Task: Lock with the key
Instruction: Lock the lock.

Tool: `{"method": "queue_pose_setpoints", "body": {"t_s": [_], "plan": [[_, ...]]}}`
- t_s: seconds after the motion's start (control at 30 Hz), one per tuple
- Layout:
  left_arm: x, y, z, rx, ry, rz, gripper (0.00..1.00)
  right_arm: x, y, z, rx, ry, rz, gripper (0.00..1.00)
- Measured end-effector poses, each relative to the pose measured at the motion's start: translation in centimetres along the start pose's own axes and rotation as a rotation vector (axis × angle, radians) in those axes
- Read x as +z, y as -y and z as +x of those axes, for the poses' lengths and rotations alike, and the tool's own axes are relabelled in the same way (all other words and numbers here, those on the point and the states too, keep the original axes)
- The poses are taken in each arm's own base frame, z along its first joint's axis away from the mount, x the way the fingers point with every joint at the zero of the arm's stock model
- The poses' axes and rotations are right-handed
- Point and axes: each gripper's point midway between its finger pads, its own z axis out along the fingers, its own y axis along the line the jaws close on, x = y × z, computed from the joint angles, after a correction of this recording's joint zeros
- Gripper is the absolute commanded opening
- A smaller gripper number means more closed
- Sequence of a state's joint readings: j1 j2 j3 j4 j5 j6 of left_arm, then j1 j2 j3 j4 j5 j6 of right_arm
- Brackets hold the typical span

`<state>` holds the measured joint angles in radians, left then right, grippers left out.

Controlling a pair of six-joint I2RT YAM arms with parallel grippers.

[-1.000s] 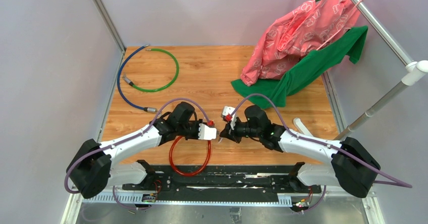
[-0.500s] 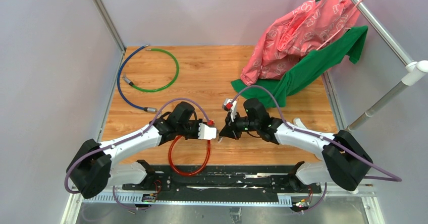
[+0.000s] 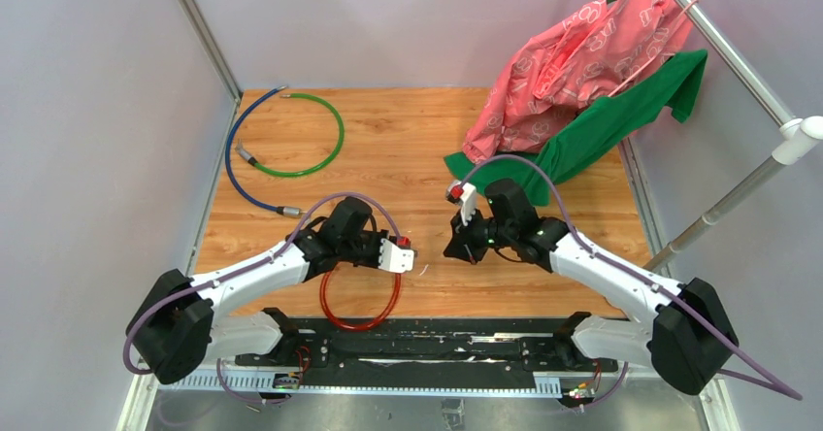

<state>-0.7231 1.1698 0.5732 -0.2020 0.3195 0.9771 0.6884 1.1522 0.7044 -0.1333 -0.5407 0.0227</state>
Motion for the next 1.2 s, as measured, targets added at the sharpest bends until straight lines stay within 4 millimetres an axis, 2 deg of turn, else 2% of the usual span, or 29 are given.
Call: {"method": "queue_pose_setpoints", "body": {"t_s": [0.1, 0.13, 0.17, 0.2, 0.23, 0.3, 0.37, 0.4, 0.43, 0.5, 0.57, 0.63, 0.9, 1.1, 1.2], "plan": [[-0.1, 0.8, 1.2, -0.005, -0.043, 0.018, 0.0, 0.0, 0.4, 0.9, 0.021, -0.031, 0.015, 0.0], [-0.1, 0.9, 1.4, -0.005, -0.052, 0.022, 0.0, 0.1, 0.5, 1.1, 0.027, -0.041, 0.014, 0.06], [-0.2, 1.0, 1.5, -0.006, -0.057, 0.024, 0.0, 0.3, 0.5, 1.4, 0.036, -0.051, 0.009, 0.16], [-0.2, 1.0, 1.5, -0.007, -0.057, 0.023, 0.0, 0.5, 0.5, 1.6, 0.048, -0.057, 0.006, 0.38], [-0.2, 1.0, 1.5, -0.007, -0.057, 0.023, 0.0, 0.8, 0.6, 1.7, 0.062, -0.062, 0.003, 0.45], [-0.2, 1.0, 1.6, -0.01, -0.058, 0.023, 0.0, 1.4, 0.7, 1.7, 0.1, -0.07, -0.001, 0.51], [-0.2, 1.0, 1.6, -0.01, -0.058, 0.023, 0.0, 2.3, 1.0, 0.7, 0.147, -0.083, 0.0, 0.61], [-0.2, 1.0, 1.6, -0.011, -0.058, 0.023, 0.0, 2.6, 1.1, 0.1, 0.166, -0.081, -0.002, 0.62], [-0.2, 1.0, 1.6, -0.011, -0.059, 0.023, 0.0, 3.2, 1.2, -1.2, 0.182, -0.072, -0.006, 0.63], [-0.2, 1.0, 1.6, -0.011, -0.06, 0.024, 0.0, 4.0, 1.1, -3.2, 0.195, -0.057, -0.018, 0.55], [-0.2, 1.0, 1.5, -0.011, -0.06, 0.024, 0.0, 4.6, 0.7, -4.4, 0.198, -0.051, -0.041, 0.47], [-0.2, 1.0, 1.6, -0.011, -0.06, 0.025, 0.0, 5.1, 0.1, -4.9, 0.209, -0.062, -0.071, 0.46], [-0.2, 1.0, 1.6, -0.011, -0.06, 0.025, 0.0, 6.6, -1.7, -3.1, 0.259, -0.196, -0.142, 0.51], [-0.2, 1.0, 1.6, -0.011, -0.06, 0.025, 0.0, 7.3, -2.6, -2.1, 0.26, -0.257, -0.157, 0.42], [-0.2, 1.0, 1.6, -0.011, -0.06, 0.025, 0.0, 7.6, -2.6, -1.5, 0.269, -0.282, -0.157, 0.35]]}}
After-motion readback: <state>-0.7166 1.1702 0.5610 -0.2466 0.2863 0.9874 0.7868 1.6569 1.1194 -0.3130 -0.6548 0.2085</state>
